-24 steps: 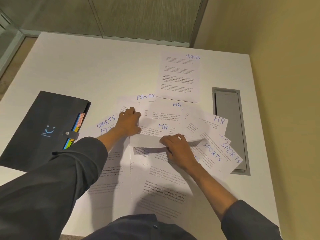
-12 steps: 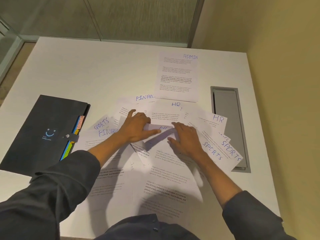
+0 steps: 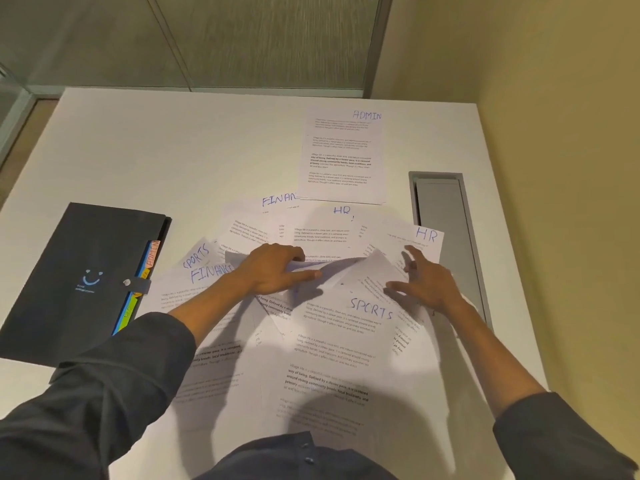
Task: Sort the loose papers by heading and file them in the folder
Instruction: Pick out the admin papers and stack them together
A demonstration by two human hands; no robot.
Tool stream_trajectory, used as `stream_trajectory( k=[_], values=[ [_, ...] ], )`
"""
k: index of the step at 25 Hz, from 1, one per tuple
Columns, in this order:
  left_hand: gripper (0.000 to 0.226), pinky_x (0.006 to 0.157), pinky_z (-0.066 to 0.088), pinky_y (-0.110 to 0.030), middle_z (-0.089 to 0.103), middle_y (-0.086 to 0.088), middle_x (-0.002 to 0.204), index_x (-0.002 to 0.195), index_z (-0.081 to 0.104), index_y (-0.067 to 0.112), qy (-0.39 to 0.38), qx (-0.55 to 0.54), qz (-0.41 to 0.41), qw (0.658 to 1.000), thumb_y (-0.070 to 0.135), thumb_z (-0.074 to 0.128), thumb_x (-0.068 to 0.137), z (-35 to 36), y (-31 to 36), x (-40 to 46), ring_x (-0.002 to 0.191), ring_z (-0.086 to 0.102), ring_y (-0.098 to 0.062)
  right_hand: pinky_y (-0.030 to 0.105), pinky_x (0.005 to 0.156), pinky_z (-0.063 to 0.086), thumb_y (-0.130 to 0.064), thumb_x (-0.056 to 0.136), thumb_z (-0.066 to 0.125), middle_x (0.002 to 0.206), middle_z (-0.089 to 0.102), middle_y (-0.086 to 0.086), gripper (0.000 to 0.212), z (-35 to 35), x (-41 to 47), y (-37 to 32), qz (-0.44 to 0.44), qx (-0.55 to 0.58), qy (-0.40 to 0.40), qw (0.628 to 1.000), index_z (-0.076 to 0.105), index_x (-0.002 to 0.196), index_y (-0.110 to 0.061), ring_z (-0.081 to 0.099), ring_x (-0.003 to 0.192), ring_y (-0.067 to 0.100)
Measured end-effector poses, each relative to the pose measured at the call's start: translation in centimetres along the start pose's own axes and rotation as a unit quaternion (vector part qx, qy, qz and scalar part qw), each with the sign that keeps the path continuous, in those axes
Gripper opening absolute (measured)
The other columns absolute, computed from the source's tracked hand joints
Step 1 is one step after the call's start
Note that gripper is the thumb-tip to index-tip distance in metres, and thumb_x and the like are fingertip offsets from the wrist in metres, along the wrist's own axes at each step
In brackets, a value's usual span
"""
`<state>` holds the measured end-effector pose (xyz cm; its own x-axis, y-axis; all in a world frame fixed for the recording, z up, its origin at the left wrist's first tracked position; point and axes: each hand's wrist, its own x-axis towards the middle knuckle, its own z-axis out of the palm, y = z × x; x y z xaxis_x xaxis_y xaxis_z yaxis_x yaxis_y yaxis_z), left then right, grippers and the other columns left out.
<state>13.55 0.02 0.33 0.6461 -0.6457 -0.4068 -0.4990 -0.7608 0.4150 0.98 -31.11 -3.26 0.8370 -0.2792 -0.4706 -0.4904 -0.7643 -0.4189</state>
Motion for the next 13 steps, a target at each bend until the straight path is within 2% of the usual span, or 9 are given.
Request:
stream_trajectory(
  k=[2, 4, 6, 8, 10, 13],
  values=[
    [0.088, 0.092, 0.047, -0.04, 0.062, 0.001, 0.126, 0.13, 0.054, 0.023, -0.032, -0.006, -0.006, 0.999, 0.086, 0.035, 0.071, -0.1, 1.0, 0.5, 0.11, 0.058, -0.024, 0.035, 0.099, 0.045, -0.044, 0.079, 0.078, 0.116, 0.066, 0.0, 0.085, 0.9, -0.4, -0.1, -0.017, 0.125, -0.03, 0.992, 0.035, 0.149, -0.023, 0.06, 0.118, 0.021],
    [0.077, 0.094, 0.047, -0.038, 0.06, -0.001, 0.13, 0.136, 0.049, 0.022, -0.047, 0.033, 0.005, 0.998, 0.074, 0.047, 0.079, -0.1, 2.0, 1.4, 0.114, 0.057, -0.024, 0.033, 0.094, 0.047, -0.037, 0.081, 0.076, 0.114, 0.065, -0.003, 0.07, 1.7, -0.3, 0.1, -0.024, 0.146, -0.02, 0.989, 0.045, 0.142, -0.023, 0.061, 0.114, 0.021],
    [0.057, 0.09, 0.047, -0.037, 0.061, -0.003, 0.126, 0.136, 0.049, 0.019, -0.04, 0.077, 0.022, 0.996, 0.051, 0.056, 0.09, -0.1, 2.8, 2.3, 0.111, 0.057, -0.025, 0.039, 0.096, 0.044, -0.035, 0.083, 0.069, 0.127, 0.06, 0.002, 0.063, 2.1, 0.1, 0.7, -0.006, 0.071, 0.05, 0.996, 0.047, 0.14, -0.018, 0.056, 0.12, 0.025],
    [0.045, 0.085, 0.048, -0.035, 0.064, -0.004, 0.12, 0.133, 0.051, 0.019, -0.02, 0.093, 0.025, 0.995, 0.035, 0.057, 0.092, 0.1, 3.4, 2.8, 0.107, 0.058, -0.025, 0.045, 0.092, 0.044, -0.042, 0.079, 0.063, 0.125, 0.056, 0.009, 0.062, 1.6, 0.5, 1.9, 0.045, -0.021, 0.111, 0.993, 0.048, 0.13, -0.01, 0.053, 0.117, 0.033],
    [0.04, 0.082, 0.048, -0.034, 0.065, -0.003, 0.116, 0.131, 0.054, 0.019, -0.006, 0.086, 0.019, 0.996, 0.029, 0.057, 0.092, 0.5, 3.6, 2.9, 0.104, 0.059, -0.025, 0.047, 0.089, 0.045, -0.053, 0.074, 0.067, 0.116, 0.054, 0.01, 0.068, 1.0, 0.5, 2.6, 0.096, -0.048, 0.092, 0.99, 0.046, 0.121, -0.008, 0.054, 0.11, 0.035],
    [0.039, 0.084, 0.048, -0.035, 0.064, -0.003, 0.118, 0.128, 0.055, 0.018, 0.003, 0.084, 0.022, 0.996, 0.032, 0.056, 0.092, 1.1, 3.8, 3.0, 0.107, 0.058, -0.026, 0.045, 0.092, 0.042, -0.054, 0.073, 0.076, 0.123, 0.052, 0.01, 0.082, 1.1, 0.3, 2.9, 0.091, -0.096, 0.057, 0.99, 0.041, 0.133, -0.01, 0.052, 0.115, 0.033]
  ],
)
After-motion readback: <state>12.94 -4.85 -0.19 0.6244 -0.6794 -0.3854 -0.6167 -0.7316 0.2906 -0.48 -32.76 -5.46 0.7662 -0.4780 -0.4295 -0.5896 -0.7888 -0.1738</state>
